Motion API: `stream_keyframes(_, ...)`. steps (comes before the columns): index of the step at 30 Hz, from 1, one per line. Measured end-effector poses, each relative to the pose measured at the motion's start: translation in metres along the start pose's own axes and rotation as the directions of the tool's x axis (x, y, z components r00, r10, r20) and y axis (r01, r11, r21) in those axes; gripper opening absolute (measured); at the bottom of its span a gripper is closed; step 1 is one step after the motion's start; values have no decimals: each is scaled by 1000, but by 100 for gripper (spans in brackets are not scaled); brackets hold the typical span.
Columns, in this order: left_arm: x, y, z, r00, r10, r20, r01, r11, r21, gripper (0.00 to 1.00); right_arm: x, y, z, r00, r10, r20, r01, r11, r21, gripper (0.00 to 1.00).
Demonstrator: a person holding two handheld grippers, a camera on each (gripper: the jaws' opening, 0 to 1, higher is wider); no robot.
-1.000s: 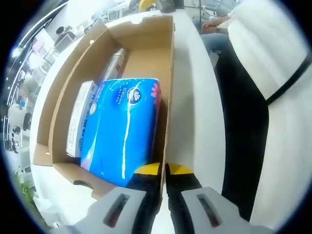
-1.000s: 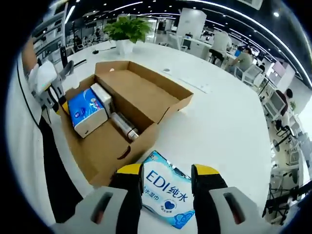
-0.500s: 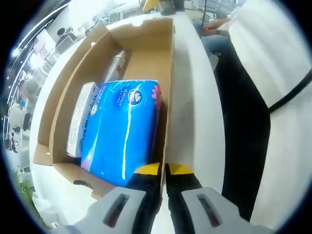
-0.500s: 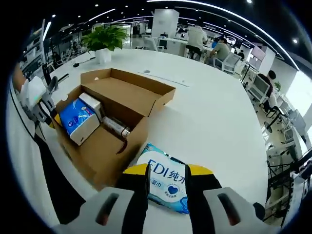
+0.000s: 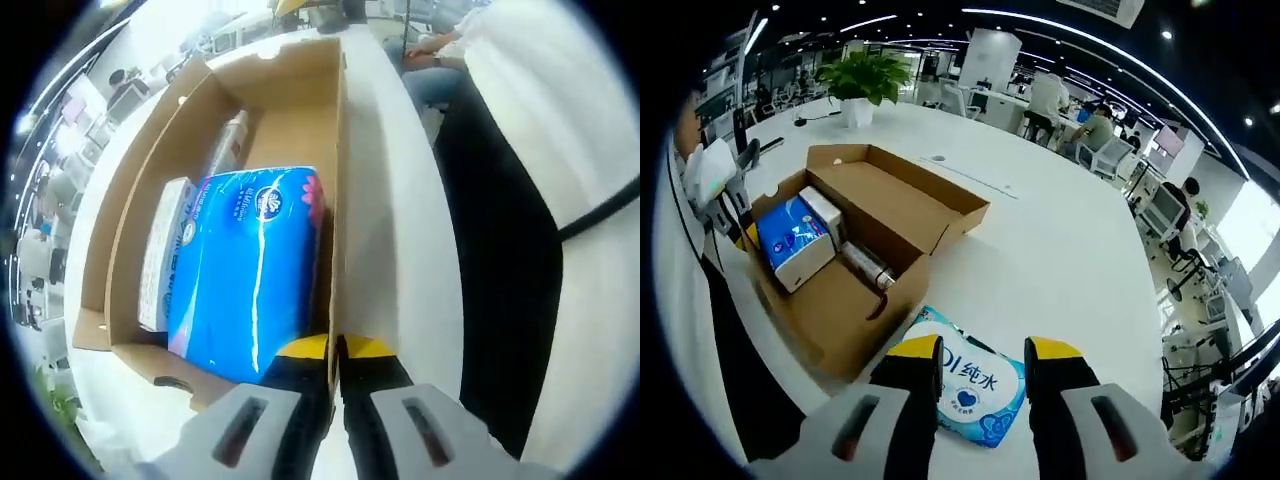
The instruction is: Operate the shoe box by opening the lid, removing the specified soft item, and placing it in the target area until the item is outside and the box remains undamaged.
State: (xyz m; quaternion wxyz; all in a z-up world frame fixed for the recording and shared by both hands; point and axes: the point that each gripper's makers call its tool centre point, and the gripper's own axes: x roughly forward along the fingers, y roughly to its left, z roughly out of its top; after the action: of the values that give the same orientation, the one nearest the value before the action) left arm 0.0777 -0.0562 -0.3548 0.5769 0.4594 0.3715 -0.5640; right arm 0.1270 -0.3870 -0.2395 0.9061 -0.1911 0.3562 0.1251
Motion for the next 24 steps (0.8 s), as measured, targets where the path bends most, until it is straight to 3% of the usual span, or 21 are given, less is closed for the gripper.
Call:
stream_keyframes(6,-2,0,0,1000,4,9,-4,1000,3,2,-6,18,18,999,39,37,-37,998,-53,34)
stream_keyframes(9,-3,0,1,1000,-1,7,1,1000,-8,2,-7,21,15,999,34,-15,-36,988,-153,21)
stream_keyframes(13,-3,0,1,1000,1,5,0,1000,-10,2,-7,25,20,999,49,0,-48,981,-187,27)
stream_keyframes(14,-4,0,1,1000,3,8,-3,1000,-6,2,-8,19,25,1000,14,11,-11,975,-224,26)
stream_keyframes(18,-5,1,2,1000,2,3,-2,1000,-27,3,-8,31,37,998,44,42,-33,969,-244,27)
stream_keyframes(22,-5,0,2,1000,1,3,-1,1000,-18,3,1,53,40,994,108,33,-92,946,-310,27)
stream_keyframes(23,-5,1,2,1000,-1,5,1,1000,-19,3,4,64,41,990,139,10,-126,925,-358,28)
stream_keyframes(24,-5,1,2,1000,-2,5,2,1000,-22,3,7,65,43,992,124,10,-112,922,-370,29)
